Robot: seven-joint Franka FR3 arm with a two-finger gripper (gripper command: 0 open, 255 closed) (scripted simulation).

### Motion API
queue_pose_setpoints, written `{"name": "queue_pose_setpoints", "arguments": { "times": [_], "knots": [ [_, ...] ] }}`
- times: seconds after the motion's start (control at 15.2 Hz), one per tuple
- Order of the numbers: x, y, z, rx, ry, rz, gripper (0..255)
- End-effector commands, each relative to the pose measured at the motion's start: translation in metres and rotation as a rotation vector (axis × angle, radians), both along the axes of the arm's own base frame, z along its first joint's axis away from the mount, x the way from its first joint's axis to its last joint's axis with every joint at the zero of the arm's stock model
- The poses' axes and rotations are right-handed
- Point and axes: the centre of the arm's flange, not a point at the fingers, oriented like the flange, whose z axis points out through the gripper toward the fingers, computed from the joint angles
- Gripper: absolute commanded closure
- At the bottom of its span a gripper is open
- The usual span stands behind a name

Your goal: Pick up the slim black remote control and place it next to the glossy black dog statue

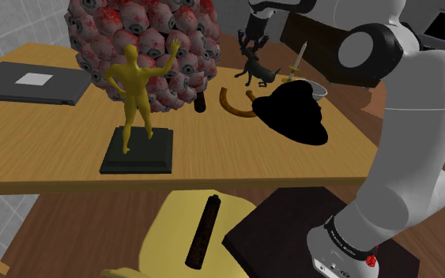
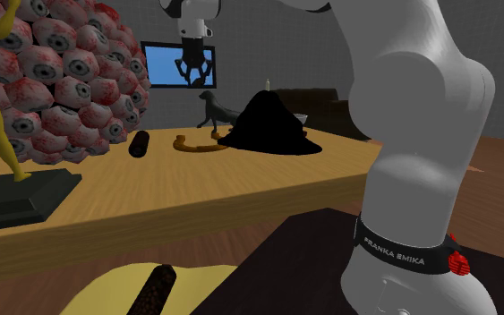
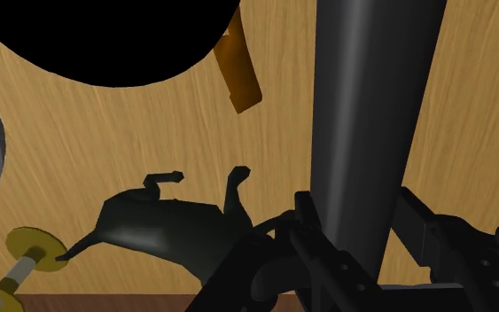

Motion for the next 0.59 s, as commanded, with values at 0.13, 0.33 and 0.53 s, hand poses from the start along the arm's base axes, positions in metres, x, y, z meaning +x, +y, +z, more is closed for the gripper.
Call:
{"name": "queue_pose_setpoints", "arguments": {
  "times": [0.13, 0.33, 0.53],
  "knots": [
    [0.001, 0.000, -0.022, 0.000, -0.001, 0.000, 255],
    [0.001, 0.000, -0.037, 0.000, -0.001, 0.000, 255],
    [0.001, 0.000, -0.053, 0.000, -0.001, 0.000, 255]
  ]
}}
